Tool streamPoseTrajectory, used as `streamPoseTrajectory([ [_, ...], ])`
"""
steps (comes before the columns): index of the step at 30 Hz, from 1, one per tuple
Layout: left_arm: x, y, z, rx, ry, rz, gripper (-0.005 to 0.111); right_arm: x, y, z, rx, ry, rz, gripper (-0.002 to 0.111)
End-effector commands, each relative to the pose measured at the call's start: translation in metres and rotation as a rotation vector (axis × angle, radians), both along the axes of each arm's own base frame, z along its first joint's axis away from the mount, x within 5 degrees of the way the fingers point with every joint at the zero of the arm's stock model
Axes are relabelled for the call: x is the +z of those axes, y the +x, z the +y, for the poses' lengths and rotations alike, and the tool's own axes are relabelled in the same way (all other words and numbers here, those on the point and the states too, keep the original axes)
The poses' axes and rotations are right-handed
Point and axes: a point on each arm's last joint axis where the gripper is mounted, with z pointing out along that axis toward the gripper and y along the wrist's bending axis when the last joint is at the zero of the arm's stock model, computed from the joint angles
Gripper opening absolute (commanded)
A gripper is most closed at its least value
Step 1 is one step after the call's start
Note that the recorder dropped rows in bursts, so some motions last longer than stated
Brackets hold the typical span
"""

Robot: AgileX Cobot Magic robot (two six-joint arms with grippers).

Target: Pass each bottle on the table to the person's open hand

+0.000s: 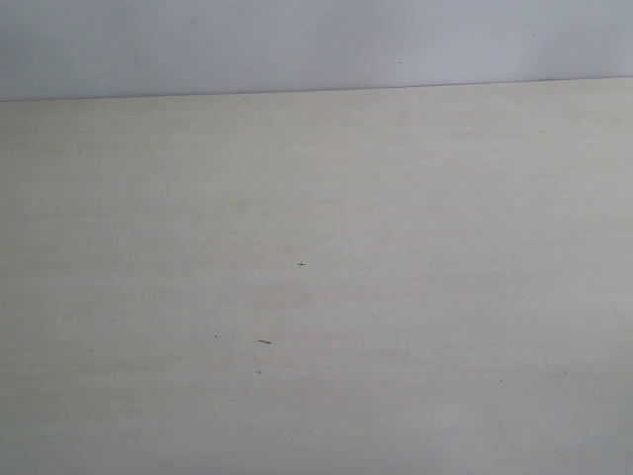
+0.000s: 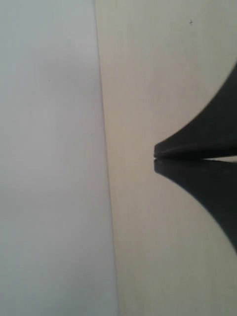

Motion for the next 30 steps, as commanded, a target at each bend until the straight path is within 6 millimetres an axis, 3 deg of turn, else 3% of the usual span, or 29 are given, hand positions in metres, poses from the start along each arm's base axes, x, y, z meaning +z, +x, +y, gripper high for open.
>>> streamPoseTrajectory([
  [1,-0.0087,-0.0012,0.0012,0.011,0.015,0.083,0.002,-0.0008,-0.0002,-0.0004,-0.005,-0.010,-0.006,0.000],
  [30,-0.0087,-0.0008,0.0037,0.058,0.013,0.084,0.002,-0.0008,-0.0002,-0.0004,-0.005,-0.007,-0.006,0.000],
])
